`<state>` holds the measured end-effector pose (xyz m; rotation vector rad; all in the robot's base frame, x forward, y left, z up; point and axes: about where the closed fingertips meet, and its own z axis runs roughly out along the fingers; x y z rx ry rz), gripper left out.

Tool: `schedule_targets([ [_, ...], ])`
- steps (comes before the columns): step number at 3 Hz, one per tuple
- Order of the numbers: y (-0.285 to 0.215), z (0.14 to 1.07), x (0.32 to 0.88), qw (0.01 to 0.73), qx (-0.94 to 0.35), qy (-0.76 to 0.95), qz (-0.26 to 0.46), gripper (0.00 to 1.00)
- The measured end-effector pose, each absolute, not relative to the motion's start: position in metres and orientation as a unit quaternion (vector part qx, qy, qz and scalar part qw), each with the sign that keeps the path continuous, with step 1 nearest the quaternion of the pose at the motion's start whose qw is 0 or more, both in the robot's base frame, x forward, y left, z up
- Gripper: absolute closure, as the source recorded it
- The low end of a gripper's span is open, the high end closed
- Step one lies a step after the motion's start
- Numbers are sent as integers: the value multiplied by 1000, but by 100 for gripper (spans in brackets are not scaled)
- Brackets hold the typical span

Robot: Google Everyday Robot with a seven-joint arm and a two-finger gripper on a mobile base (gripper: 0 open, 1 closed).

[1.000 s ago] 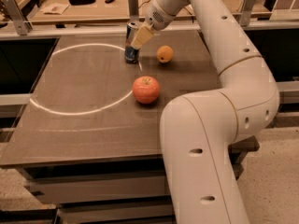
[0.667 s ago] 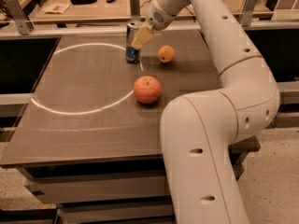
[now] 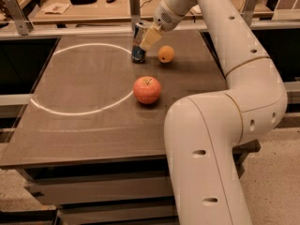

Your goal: Move redbull can near orange

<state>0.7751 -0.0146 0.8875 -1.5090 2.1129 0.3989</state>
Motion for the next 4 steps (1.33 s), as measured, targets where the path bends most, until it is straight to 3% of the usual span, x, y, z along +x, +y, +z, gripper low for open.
schedule_targets([
  [2,-72,922,775,268,-565,777,73,100],
  [3,-73,927,768,268,-584,763,73,100],
  [4,-69,924,774,274,-581,763,72,80],
])
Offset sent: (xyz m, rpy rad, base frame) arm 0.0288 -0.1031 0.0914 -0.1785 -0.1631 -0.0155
